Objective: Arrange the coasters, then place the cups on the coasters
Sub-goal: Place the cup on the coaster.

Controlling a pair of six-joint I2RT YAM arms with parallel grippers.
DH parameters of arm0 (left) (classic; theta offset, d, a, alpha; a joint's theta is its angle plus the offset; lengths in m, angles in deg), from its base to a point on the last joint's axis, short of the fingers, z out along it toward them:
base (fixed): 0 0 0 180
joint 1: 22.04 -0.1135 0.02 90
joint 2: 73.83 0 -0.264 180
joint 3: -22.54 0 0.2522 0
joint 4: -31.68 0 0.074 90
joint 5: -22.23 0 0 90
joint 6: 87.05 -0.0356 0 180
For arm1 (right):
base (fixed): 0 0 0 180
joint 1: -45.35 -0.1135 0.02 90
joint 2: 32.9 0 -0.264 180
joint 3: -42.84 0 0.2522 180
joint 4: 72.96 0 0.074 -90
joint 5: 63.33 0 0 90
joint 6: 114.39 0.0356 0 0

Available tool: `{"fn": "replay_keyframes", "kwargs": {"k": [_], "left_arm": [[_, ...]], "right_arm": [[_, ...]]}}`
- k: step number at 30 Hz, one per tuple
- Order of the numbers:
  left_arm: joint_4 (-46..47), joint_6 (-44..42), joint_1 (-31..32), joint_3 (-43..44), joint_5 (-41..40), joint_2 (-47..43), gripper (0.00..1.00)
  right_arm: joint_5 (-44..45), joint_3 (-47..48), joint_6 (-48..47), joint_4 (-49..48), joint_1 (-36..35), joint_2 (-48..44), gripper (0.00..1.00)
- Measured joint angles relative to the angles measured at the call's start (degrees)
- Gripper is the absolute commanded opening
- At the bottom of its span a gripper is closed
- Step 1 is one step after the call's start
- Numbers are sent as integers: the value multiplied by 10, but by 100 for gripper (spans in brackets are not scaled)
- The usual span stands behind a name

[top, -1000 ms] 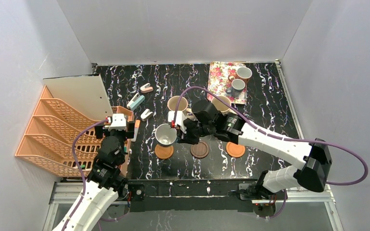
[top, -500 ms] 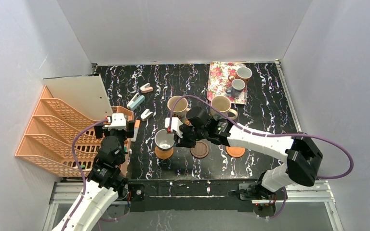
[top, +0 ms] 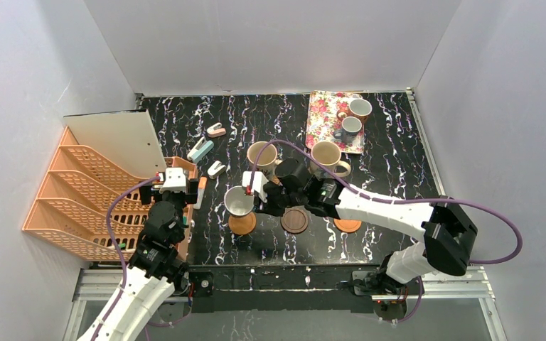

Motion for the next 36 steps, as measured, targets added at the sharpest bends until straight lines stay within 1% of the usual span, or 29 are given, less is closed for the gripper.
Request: {"fn": "replay_keyframes", "kwargs": {"k": [6, 10, 22, 36], "left_arm": [[-1, -2, 0, 0, 0, -6, 98], [0, -2, 0, 0, 0, -12, 98], [6, -8, 0, -11, 4, -7, 98], [8, -10, 0, -14, 4, -2, 98]], "right_arm": [[21, 0, 4, -18, -22, 0, 1], [38, 0, 10, -23, -23, 0, 1], [44, 0, 30, -33, -34, 1, 1], [68, 0, 66, -47, -40, 37, 1]]}}
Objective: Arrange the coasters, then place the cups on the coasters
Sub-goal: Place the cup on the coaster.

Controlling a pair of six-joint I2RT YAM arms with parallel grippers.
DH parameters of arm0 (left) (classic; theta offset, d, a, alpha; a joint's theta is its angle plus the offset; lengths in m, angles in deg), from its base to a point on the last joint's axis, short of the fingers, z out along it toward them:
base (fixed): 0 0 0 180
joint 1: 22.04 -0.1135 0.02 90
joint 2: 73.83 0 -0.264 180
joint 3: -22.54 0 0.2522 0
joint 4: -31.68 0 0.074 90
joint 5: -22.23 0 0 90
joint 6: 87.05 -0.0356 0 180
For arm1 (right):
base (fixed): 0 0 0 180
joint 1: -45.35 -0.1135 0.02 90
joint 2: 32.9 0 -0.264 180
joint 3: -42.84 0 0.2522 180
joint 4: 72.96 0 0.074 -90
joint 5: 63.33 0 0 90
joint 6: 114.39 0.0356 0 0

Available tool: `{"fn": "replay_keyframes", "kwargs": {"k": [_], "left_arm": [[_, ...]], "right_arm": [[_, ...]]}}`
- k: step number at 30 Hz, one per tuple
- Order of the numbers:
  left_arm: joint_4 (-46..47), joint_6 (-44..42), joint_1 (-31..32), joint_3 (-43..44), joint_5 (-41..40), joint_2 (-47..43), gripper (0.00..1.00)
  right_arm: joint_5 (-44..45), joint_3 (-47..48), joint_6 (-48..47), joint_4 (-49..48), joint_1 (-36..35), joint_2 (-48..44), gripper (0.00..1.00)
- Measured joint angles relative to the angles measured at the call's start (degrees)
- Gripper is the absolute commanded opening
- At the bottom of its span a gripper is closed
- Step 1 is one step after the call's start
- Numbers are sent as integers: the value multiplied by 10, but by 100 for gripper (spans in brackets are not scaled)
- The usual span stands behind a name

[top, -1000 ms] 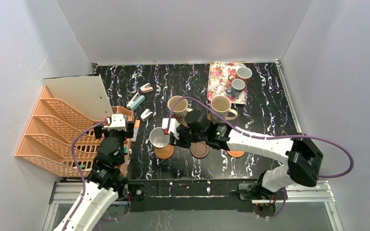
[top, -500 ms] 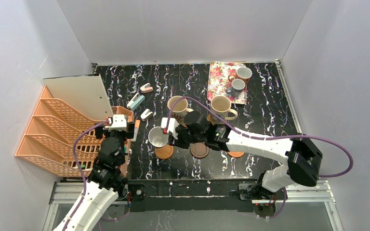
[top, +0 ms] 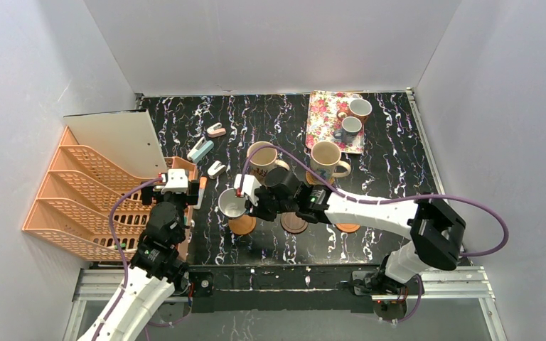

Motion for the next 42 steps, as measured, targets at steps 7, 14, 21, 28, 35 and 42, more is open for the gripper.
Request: {"fn": "replay_keyframes", "kwargs": {"k": [7, 14, 21, 28, 35, 42], "left_arm": [[0, 0, 0, -1, 0, -7, 98], [0, -4, 0, -3, 3, 0, 98], [0, -7, 0, -3, 7, 0, 98], [0, -9, 0, -3, 7, 4, 98], [0, -11, 0, -3, 7, 4, 98], [0, -11, 0, -3, 7, 5, 98]], "right_arm": [[23, 0, 0, -5, -1, 26, 1], [21, 16, 3, 10, -1, 54, 1], [9, 36, 5, 34, -1, 67, 1], [-29, 50, 8, 63, 14, 68, 1], [-59, 51, 12, 85, 49, 68, 1], [-68, 52, 11, 90, 48, 70, 1]]}}
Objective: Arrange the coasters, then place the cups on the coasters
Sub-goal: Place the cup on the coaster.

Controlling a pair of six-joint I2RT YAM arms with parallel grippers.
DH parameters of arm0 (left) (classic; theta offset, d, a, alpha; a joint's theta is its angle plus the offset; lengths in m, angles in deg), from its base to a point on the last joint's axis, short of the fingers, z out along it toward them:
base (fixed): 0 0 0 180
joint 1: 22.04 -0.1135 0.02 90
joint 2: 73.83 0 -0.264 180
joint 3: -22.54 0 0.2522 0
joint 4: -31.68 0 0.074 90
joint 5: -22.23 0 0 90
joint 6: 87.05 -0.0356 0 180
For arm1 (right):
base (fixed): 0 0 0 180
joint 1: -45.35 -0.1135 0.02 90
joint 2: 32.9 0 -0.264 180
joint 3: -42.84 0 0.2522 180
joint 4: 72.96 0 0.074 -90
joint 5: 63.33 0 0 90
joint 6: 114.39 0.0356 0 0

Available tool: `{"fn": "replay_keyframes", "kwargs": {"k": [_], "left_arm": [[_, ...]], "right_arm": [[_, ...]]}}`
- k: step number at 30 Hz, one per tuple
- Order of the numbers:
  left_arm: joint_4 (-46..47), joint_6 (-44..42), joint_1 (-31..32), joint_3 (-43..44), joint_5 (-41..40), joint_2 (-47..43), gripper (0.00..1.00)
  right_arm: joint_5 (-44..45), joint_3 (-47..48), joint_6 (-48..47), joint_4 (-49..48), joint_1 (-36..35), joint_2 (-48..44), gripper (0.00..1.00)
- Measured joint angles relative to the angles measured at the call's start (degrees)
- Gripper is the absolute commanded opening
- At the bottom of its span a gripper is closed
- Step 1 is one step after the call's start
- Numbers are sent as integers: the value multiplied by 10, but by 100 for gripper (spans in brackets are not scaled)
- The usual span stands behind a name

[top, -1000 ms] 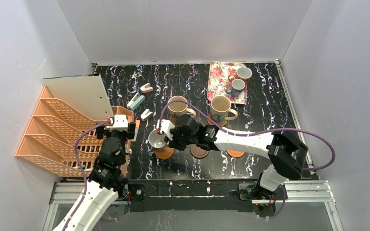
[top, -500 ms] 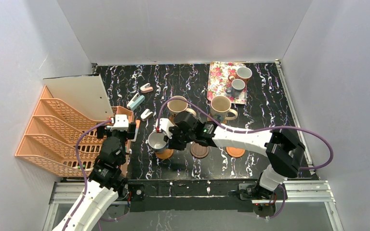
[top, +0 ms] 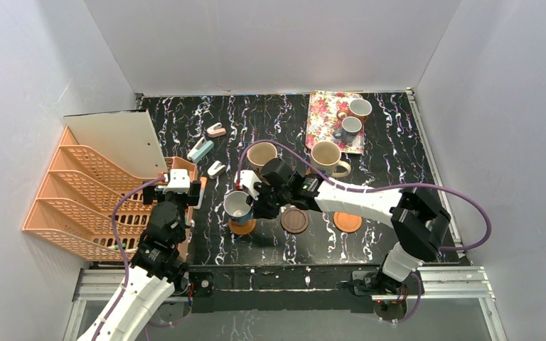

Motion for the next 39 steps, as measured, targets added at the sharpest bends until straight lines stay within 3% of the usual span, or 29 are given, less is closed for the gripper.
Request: {"fn": "replay_keyframes", "kwargs": {"k": [39], "left_arm": [[0, 0, 0, 0, 2, 0, 98]], "right_arm": [[-33, 7, -2, 6, 20, 37, 1]]}}
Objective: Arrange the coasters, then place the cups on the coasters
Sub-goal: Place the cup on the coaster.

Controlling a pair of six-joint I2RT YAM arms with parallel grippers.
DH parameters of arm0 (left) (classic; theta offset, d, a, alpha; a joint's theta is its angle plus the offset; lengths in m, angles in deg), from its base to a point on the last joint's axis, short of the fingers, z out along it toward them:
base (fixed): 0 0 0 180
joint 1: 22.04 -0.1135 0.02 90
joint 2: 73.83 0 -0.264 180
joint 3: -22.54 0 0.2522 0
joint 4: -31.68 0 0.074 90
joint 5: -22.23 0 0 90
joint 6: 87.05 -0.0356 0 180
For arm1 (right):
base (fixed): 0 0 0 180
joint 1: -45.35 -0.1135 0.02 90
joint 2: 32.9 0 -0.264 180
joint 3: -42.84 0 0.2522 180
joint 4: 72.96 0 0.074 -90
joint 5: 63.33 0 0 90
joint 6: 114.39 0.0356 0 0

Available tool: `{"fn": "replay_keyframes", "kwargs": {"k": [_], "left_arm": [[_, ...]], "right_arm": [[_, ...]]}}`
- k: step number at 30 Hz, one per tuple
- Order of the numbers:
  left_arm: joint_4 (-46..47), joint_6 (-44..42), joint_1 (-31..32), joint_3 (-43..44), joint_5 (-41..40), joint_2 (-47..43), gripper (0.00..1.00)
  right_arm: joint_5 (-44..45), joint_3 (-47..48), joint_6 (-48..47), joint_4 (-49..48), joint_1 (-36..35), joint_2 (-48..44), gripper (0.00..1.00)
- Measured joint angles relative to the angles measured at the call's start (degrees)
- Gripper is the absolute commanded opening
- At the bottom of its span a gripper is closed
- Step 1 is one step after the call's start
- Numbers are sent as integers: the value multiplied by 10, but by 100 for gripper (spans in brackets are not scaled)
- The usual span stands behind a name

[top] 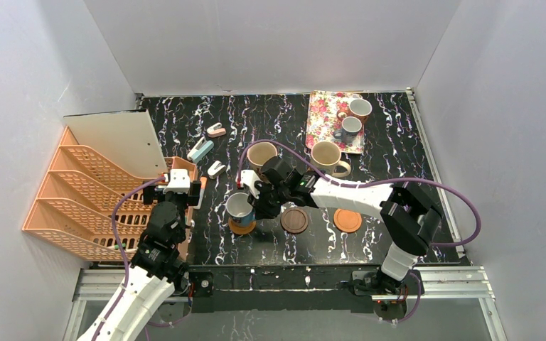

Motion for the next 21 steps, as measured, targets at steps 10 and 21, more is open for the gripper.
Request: {"fn": "replay_keyframes", "kwargs": {"k": [10, 21], "left_arm": [[0, 0, 0, 0, 0, 0, 98], [0, 0, 0, 0, 0, 0, 98]], "right_arm": [[-17, 0, -1, 5, 0, 0, 1], [-17, 0, -1, 6, 0, 0, 1]]}}
